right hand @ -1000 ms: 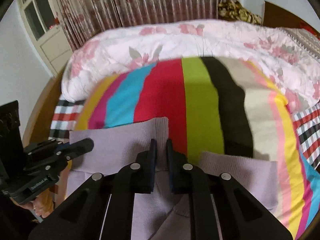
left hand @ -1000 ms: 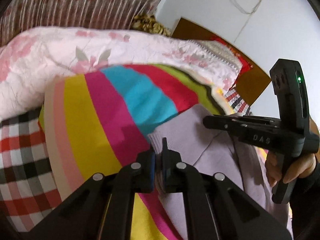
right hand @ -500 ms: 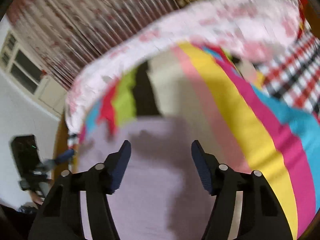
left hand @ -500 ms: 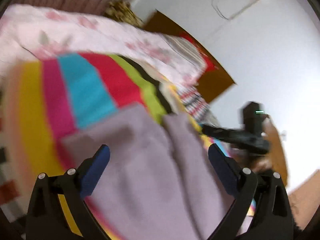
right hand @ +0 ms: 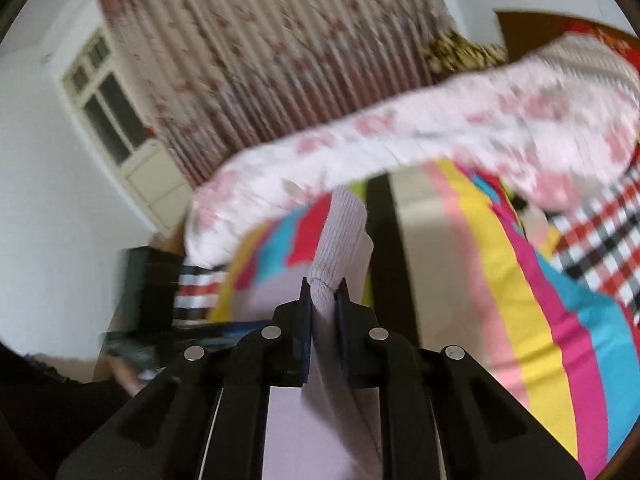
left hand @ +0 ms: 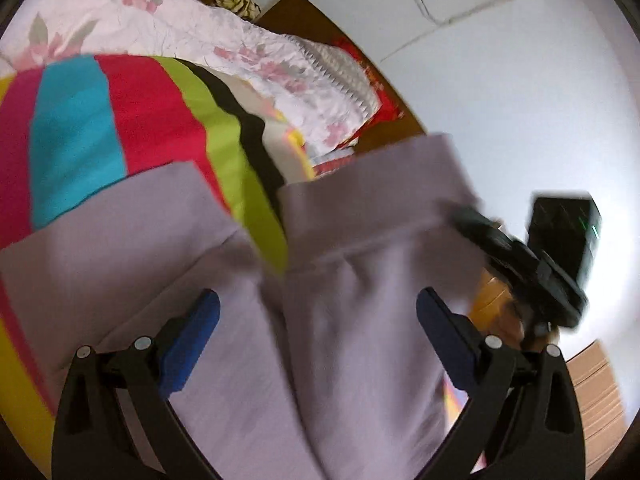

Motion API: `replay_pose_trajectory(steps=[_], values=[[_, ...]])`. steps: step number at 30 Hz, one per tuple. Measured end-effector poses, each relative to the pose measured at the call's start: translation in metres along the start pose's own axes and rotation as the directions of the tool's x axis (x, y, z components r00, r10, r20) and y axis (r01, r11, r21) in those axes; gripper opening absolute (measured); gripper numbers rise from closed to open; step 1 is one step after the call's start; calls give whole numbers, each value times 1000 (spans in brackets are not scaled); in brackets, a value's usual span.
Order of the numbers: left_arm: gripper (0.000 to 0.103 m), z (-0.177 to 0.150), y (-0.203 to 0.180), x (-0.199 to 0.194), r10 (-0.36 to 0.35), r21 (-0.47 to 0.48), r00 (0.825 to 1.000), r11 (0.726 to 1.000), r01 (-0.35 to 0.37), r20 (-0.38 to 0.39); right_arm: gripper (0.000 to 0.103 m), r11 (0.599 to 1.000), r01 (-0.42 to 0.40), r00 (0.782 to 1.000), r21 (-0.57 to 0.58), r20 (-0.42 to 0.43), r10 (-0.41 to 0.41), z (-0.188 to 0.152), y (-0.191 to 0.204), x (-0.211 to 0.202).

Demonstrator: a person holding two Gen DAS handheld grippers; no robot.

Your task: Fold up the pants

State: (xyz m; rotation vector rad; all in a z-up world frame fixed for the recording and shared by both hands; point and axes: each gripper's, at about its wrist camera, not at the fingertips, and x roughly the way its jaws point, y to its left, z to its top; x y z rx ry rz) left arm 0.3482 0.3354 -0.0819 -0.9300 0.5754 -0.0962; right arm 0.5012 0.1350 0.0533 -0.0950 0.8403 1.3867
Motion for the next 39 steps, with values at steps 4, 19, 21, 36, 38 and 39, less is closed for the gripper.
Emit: replay_pose_trajectory(steps=[4,19,21,36,38,39], values=[[101,5,19,1,-118,-136,991,983,124,56,14,998,-58,997,-28,49,60,6,22,-23],[6,-15,-18,-73,-260,5,951,965,263,166,14,998,-66,995,-12,72,67,9,52,-27],[6,-26,-31,-107,-201,68,953,979,190,227,14,998,-49,997,-30,61,51,14,61,-19],[9,-38,55,-69,163,-151,986,976,-156,36,14,981,193,945,12,-271,-183,-16,45,152],[9,-35,53,-70,164,-150,986,976,-158,33,14,980,197,943,0,-273,-189,-15,49,150],[9,-34,54,-68,184,-143,983,973,-179,24,14,980,199,941,-1,-278,-192,-15,52,151]])
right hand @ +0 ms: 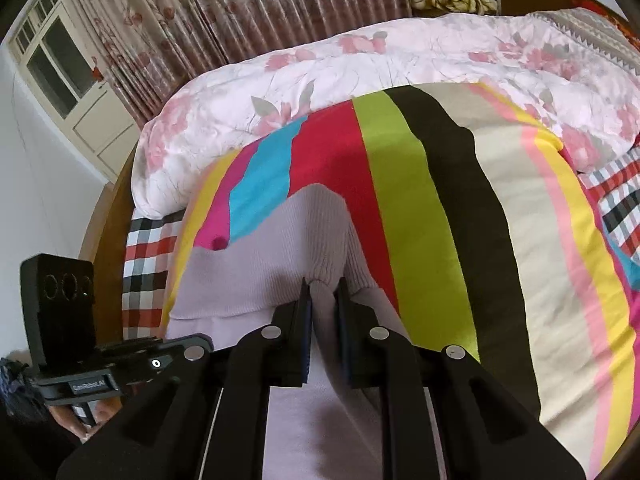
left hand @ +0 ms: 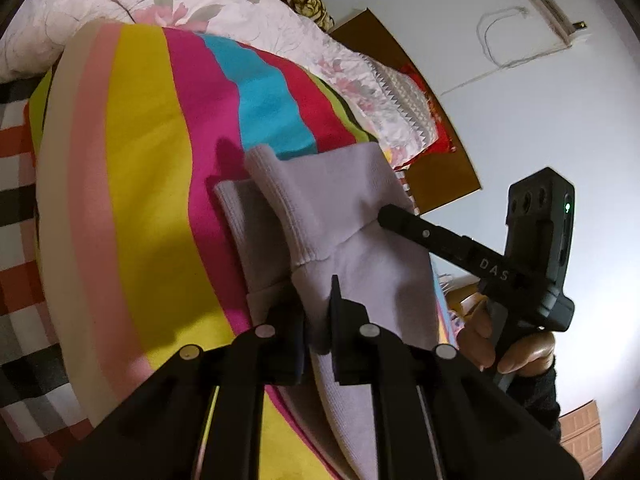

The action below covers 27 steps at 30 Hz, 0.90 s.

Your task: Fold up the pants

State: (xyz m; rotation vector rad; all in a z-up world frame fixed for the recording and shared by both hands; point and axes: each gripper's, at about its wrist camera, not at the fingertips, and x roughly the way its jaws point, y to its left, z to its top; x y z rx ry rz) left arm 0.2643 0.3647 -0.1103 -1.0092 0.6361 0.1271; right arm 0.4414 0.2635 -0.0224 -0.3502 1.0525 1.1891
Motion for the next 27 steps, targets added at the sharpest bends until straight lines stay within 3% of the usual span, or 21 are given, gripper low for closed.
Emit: replay_pose_trajectory(steps=[6,8,9,10,11,12,13,15,16,18,20,22,24,25,27], values=[[9,-6,12,0,23,-30,1000,999,-23,0,17,999,8,1000,31,3,-9,-1,-1,14],[9,-9,8,-6,35,-21,999,999,-35,3,28,999,22,1000,26,19,-22,-4,0,8],[9,-9,6,-8,43,-18,999,999,-42,4,43,999,36,999,21,16,-36,-6,0,3],[11,-7,5,-11,49,-17,999,999,-49,7,50,997,69,997,22,25,-69,-11,-1,-9],[14,-7,3,-16,64,-12,998,998,-64,16,52,997,74,995,33,68,-76,-18,-5,-31],[15,-7,1,-24,90,-4,995,996,-90,37,62,997,71,992,43,101,-75,-24,-9,-47],[24,-10,-1,-31,116,8,991,993,-117,60,68,993,94,981,70,162,-104,-38,-19,-77],[54,-10,-12,-46,183,42,974,981,-190,137,69,969,197,946,150,230,-228,-68,-40,-124],[59,-11,-23,-57,193,71,963,975,-209,191,69,944,248,926,217,233,-297,-92,-55,-151],[72,-14,-42,-67,159,134,960,972,-193,231,69,882,323,889,343,210,-407,-143,-79,-194],[83,-19,-71,-59,94,224,976,965,-138,195,69,842,344,874,416,186,-449,-187,-89,-218],[87,-32,-97,-38,53,325,994,942,-80,91,69,806,356,865,473,160,-476,-240,-90,-236],[87,-50,-119,-13,102,410,995,907,-98,10,69,765,404,851,501,102,-516,-288,-85,-240],[87,-58,-123,-9,121,435,993,894,-105,-8,68,755,408,853,514,80,-516,-306,-86,-241],[88,-77,-131,3,133,474,990,875,-96,-45,67,752,354,879,556,76,-470,-344,-87,-241]])
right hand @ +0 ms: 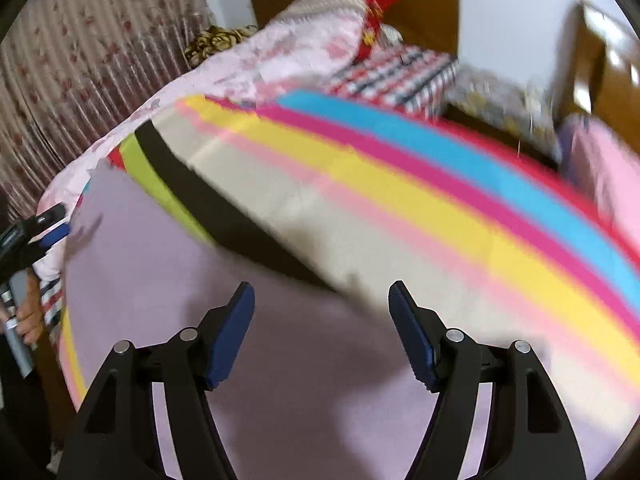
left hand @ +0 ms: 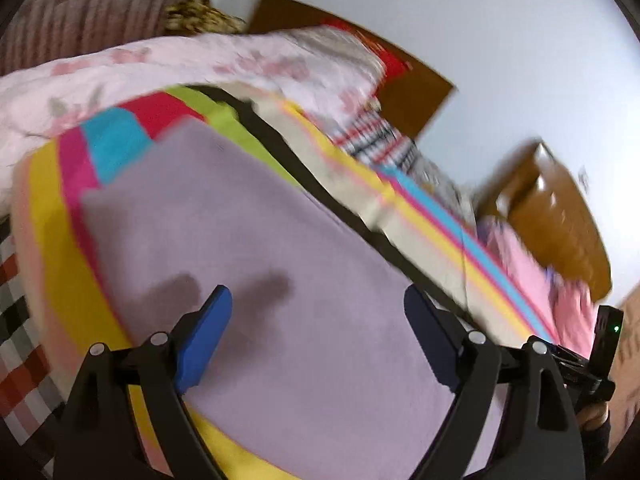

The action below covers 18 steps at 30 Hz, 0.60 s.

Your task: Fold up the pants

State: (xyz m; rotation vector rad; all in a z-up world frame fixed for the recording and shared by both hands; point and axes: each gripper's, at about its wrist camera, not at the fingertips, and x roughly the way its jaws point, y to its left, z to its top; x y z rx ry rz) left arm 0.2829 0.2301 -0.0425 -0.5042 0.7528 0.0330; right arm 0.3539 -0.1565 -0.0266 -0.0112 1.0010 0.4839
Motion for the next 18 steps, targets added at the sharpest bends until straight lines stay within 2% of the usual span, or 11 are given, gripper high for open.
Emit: replay_pose_trajectory(steps=[2,5,8,10,11,14,16,18], values=[[89,-17,-15,9,5,19,999,1000,-4,-44,66,1000,-15,1000,23,-20,15,-20,-11,0],[89,-38,-28,9,-4,32,998,999,6,-69,65,999,-41,999,-20,-4,40,-32,-5,-9],[90,-48,-57,11,13,145,997,989,-2,-78,62,989,-50,998,-139,25,54,-28,20,-15],[91,-54,-73,16,49,215,996,976,-32,-77,50,979,-62,997,-196,26,69,-14,29,-11],[91,-56,-79,19,66,231,994,972,-45,-83,47,974,-81,996,-213,19,87,-4,30,-6],[92,-60,-83,26,70,221,992,974,-45,-105,41,962,-111,993,-250,-51,102,14,23,15],[92,-65,-83,33,93,228,989,972,-64,-118,30,950,-130,990,-285,-97,106,17,21,26],[93,-69,-81,40,121,250,985,964,-86,-126,24,932,-146,985,-332,-136,106,12,21,36]])
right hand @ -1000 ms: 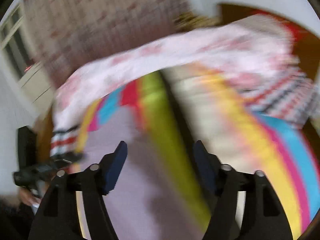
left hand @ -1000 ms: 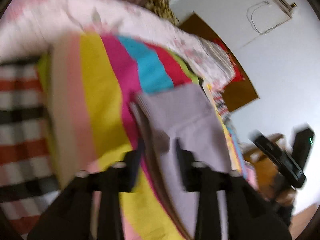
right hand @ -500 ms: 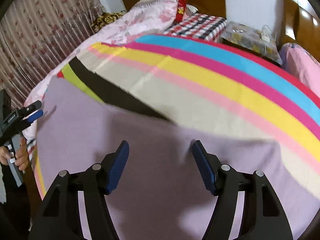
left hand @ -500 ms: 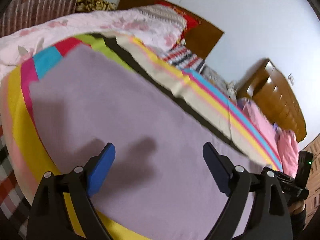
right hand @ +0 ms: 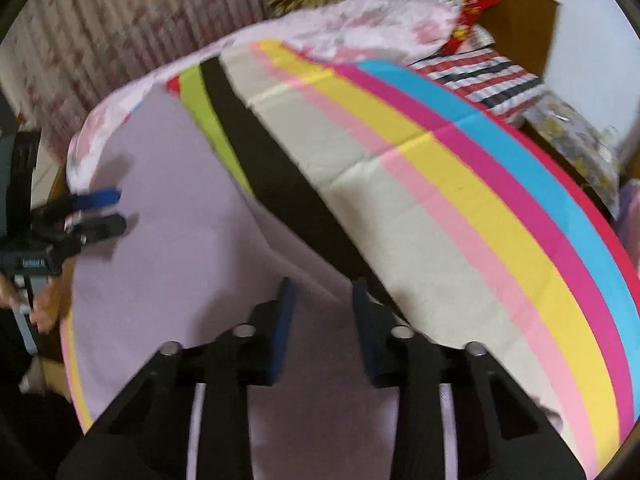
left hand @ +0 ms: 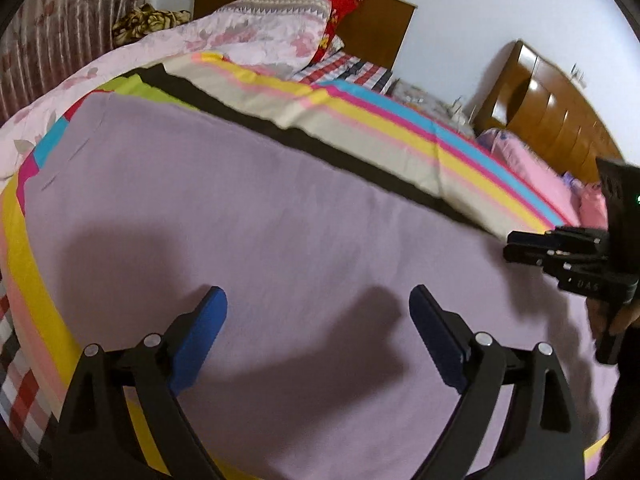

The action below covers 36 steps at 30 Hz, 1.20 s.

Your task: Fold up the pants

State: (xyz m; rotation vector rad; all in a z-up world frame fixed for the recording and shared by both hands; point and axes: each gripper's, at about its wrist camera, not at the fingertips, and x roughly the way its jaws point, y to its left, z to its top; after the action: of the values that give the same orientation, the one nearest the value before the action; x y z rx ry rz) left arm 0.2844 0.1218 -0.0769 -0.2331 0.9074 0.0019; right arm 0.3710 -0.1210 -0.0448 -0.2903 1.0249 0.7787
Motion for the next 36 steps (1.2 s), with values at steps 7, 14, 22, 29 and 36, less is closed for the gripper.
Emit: replay_pose_trajectory(steps=[7,14,22,29,36], values=[[101,-5,-14,8,68,104,997,992,-71,27,24,997,-49,998,-51,30,50,-3,5,-9],[101,-4,-16,9,73,116,997,990,-75,24,25,994,-40,999,-102,-7,39,2,3,5],[101,-2,-12,-6,30,71,998,997,-33,49,6,979,55,996,-196,73,-41,-3,21,-18],[101,-7,-17,6,92,109,996,990,-94,24,5,974,125,992,-191,35,-120,-3,19,1],[101,-8,-16,6,81,118,996,989,-84,25,36,990,140,985,5,97,-140,-20,-16,-35]])
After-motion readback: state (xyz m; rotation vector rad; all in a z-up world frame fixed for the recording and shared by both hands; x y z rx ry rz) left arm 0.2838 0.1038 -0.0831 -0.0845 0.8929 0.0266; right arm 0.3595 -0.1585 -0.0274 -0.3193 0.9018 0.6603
